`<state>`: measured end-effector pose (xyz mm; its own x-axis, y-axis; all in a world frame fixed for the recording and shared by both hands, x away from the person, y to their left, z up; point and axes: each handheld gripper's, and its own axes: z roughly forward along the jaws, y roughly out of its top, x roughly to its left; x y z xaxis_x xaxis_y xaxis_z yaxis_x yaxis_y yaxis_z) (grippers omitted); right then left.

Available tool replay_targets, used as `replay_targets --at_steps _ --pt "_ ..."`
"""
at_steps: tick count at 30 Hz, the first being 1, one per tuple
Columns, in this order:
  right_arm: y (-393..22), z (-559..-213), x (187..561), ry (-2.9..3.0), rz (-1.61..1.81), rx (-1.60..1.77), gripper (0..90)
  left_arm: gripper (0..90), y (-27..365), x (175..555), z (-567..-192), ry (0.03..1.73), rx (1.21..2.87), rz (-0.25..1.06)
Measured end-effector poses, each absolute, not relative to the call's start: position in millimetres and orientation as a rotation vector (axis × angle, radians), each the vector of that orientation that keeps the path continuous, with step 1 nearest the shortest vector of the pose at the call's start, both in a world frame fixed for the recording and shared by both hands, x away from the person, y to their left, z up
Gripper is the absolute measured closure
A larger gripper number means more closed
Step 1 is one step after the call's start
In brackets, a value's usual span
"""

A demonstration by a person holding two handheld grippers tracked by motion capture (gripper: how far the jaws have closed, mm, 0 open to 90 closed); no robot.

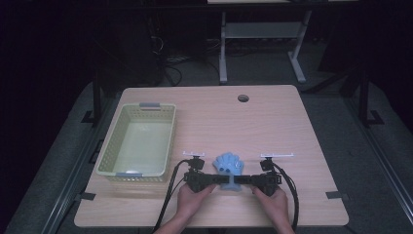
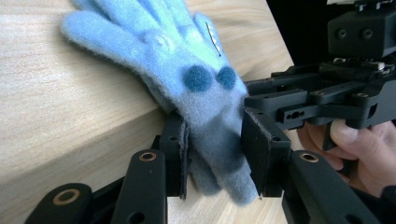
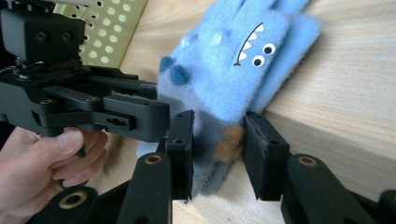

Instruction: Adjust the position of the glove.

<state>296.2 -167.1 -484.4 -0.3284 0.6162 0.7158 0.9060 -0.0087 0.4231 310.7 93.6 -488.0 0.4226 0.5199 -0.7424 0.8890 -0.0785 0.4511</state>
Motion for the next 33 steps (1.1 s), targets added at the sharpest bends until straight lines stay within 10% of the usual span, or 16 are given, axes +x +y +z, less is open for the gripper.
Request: replay_targets --at_steps 33 --pt "-161.6 -488.4 294.9 -1.855 -1.346 -1.579 78.9 74.8 98.3 315.8 -493.8 1.201 1.673 -0.540"
